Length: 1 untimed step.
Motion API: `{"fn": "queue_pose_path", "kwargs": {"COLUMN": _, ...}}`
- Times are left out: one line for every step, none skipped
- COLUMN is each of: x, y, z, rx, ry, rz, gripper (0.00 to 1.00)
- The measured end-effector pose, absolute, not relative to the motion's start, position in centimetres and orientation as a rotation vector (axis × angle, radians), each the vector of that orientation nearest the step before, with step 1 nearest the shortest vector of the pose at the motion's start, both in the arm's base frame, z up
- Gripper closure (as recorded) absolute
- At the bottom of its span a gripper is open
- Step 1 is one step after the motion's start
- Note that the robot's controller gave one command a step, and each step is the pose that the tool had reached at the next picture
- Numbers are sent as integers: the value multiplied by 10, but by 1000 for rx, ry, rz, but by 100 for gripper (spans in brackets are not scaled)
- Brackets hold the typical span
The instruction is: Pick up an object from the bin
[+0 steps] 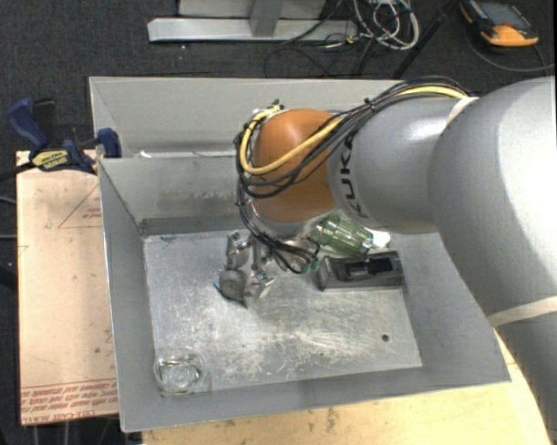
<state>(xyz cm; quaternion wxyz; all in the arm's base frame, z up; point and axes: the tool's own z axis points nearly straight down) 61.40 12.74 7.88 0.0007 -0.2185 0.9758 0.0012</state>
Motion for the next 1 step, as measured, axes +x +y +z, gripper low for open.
{"fn": "queue_pose_path", "kwargs": {"x": 602, "y": 147, "z": 219, "rx": -750, "ry": 3045, "rz": 2, "gripper": 100}}
